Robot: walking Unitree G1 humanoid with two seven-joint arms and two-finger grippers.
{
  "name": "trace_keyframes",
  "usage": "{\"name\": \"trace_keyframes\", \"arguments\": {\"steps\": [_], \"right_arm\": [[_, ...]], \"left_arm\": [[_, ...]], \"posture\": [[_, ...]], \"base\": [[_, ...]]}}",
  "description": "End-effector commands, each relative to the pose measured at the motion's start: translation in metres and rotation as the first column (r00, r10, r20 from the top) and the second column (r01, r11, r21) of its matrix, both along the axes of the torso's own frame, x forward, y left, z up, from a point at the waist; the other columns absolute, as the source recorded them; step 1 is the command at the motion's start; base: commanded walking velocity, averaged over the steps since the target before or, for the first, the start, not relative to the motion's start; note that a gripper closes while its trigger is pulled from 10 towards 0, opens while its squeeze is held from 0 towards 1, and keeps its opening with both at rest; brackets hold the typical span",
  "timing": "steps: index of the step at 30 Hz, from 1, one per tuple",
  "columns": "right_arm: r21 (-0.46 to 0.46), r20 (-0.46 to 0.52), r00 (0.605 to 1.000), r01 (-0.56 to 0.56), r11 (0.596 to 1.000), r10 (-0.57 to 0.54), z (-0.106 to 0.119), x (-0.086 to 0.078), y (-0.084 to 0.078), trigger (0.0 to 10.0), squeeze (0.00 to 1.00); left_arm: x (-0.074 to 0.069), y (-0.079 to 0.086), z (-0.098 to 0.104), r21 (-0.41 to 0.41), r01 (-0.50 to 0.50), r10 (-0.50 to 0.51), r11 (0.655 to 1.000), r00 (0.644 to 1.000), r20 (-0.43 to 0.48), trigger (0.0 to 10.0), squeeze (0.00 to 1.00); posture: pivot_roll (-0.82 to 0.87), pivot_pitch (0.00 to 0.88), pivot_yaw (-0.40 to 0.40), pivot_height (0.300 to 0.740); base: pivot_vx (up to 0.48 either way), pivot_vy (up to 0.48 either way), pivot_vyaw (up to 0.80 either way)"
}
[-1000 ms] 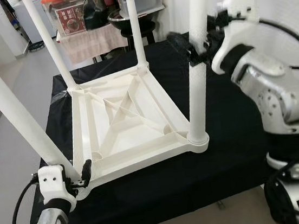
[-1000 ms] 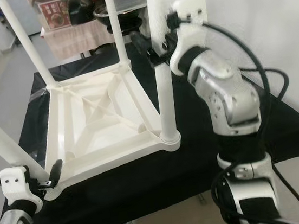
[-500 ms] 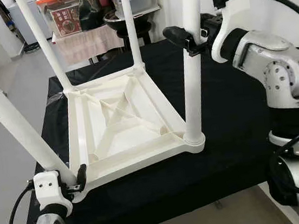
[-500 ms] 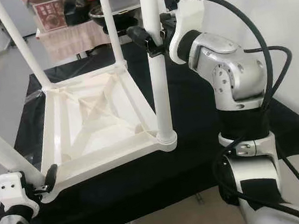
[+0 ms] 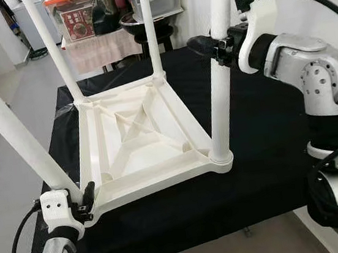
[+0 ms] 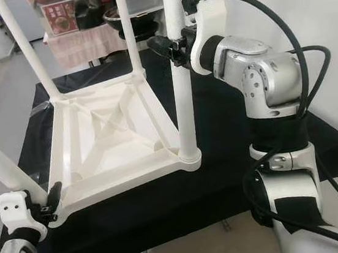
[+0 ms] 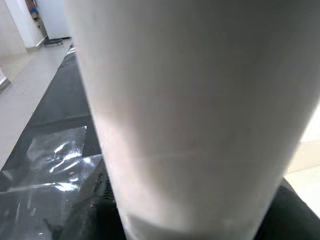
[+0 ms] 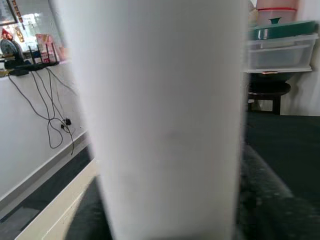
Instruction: Building children table
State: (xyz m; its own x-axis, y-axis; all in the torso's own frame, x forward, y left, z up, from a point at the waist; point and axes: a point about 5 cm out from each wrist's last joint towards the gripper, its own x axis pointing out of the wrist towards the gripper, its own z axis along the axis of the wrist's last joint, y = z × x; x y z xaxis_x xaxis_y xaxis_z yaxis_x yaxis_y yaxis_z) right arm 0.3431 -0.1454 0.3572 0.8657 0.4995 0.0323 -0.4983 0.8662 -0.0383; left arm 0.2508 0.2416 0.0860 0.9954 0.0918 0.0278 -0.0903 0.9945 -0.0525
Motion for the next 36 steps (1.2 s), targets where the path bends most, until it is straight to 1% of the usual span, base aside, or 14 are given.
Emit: {"name": "trace_keyframes", "arguments": {"steps": [1,14,18,22,23,24,25,27,28,30,31,32,33,36], "right_arm": [[-0.001,-0.007,1.0,0.012,1.0,-0.012,0.002,0.0,-0.001,0.0,0.0],[-0.004,-0.012,0.999,0.041,0.999,-0.041,-0.001,0.002,-0.003,0.0,0.0],[0.0,-0.015,0.998,0.055,0.999,-0.055,-0.003,0.004,-0.004,0.0,0.0],[0.021,-0.011,0.997,0.074,0.997,-0.074,-0.004,0.007,-0.004,0.0,0.0],[0.023,0.004,0.997,0.076,0.997,-0.076,-0.003,0.007,-0.003,2.4,0.0],[0.025,0.015,0.997,0.078,0.997,-0.078,-0.003,0.007,-0.002,2.4,0.0],[0.026,0.024,0.996,0.082,0.996,-0.082,-0.003,0.008,-0.001,10.0,0.0],[0.028,0.03,0.996,0.086,0.996,-0.087,-0.004,0.008,-0.001,10.0,0.0],[0.013,0.045,0.996,0.073,0.997,-0.074,-0.005,0.008,0.0,10.0,0.0],[-0.008,0.062,0.997,0.056,0.998,-0.056,-0.005,0.008,0.001,10.0,0.0],[-0.007,0.066,0.997,0.051,0.999,-0.051,-0.005,0.007,0.001,10.0,0.35],[-0.007,0.066,0.997,0.051,0.999,-0.051,-0.005,0.007,0.001,10.0,0.35],[0.005,0.071,0.997,0.033,0.999,-0.033,-0.004,0.006,0.003,10.0,1.0],[0.014,0.078,0.997,0.018,1.0,-0.019,-0.003,0.004,0.005,10.0,1.0]], "left_arm": [[-0.004,0.011,-0.003,0.002,-0.046,0.046,0.999,0.999,-0.014,0.0,0.0],[-0.005,0.016,-0.001,-0.003,-0.064,0.064,0.998,0.998,-0.003,0.0,0.0],[-0.005,0.018,0.003,-0.004,-0.07,0.07,0.998,0.997,0.009,0.0,0.0],[-0.002,0.023,0.018,0.003,-0.078,0.078,0.997,0.995,0.054,0.0,0.0],[-0.002,0.024,0.02,0.006,-0.078,0.078,0.997,0.995,0.06,0.0,0.0],[-0.002,0.024,0.022,0.008,-0.078,0.077,0.997,0.995,0.063,0.0,0.0],[-0.001,0.024,0.022,0.014,-0.081,0.08,0.997,0.995,0.057,4.9,0.0],[-0.002,0.025,0.021,0.021,-0.086,0.085,0.996,0.995,0.048,4.9,0.0],[-0.001,0.023,0.019,0.017,-0.086,0.085,0.996,0.995,0.042,10.0,0.0],[-0.001,0.022,0.017,0.012,-0.085,0.085,0.996,0.996,0.037,10.0,0.0],[-0.001,0.021,0.017,0.008,-0.085,0.084,0.996,0.996,0.034,10.0,0.96],[-0.001,0.021,0.017,0.008,-0.085,0.084,0.996,0.996,0.034,10.0,0.96],[-0.002,0.019,0.015,0.001,-0.077,0.077,0.997,0.997,0.032,10.0,1.0],[-0.003,0.019,0.014,-0.002,-0.081,0.081,0.997,0.996,0.027,10.0,1.0]], "posture": [[-0.15,0.016,0.069,0.74],[-0.14,0.02,0.07,0.74],[-0.14,0.019,0.071,0.74],[-0.13,0.016,0.075,0.74],[-0.13,0.015,0.078,0.74],[-0.13,0.015,0.078,0.74],[-0.13,0.015,0.079,0.74],[-0.13,0.015,0.079,0.74],[-0.13,0.016,0.079,0.74],[-0.13,0.019,0.079,0.74],[-0.13,0.019,0.079,0.74],[-0.13,0.019,0.079,0.74],[-0.13,0.022,0.082,0.74],[-0.13,0.024,0.082,0.74]], "base": [[0.0,0.0,0.0],[0.0,0.0,0.0],[0.0,0.0,0.0],[0.0,0.0,0.0],[0.0,0.0,0.0],[0.0,0.0,0.0],[0.0,0.0,0.0],[0.0,0.0,0.0],[0.0,0.0,0.0],[0.0,0.0,0.0],[0.0,0.0,0.0],[0.0,0.0,0.0],[0.0,0.0,0.0],[0.0,0.0,0.0]]}}
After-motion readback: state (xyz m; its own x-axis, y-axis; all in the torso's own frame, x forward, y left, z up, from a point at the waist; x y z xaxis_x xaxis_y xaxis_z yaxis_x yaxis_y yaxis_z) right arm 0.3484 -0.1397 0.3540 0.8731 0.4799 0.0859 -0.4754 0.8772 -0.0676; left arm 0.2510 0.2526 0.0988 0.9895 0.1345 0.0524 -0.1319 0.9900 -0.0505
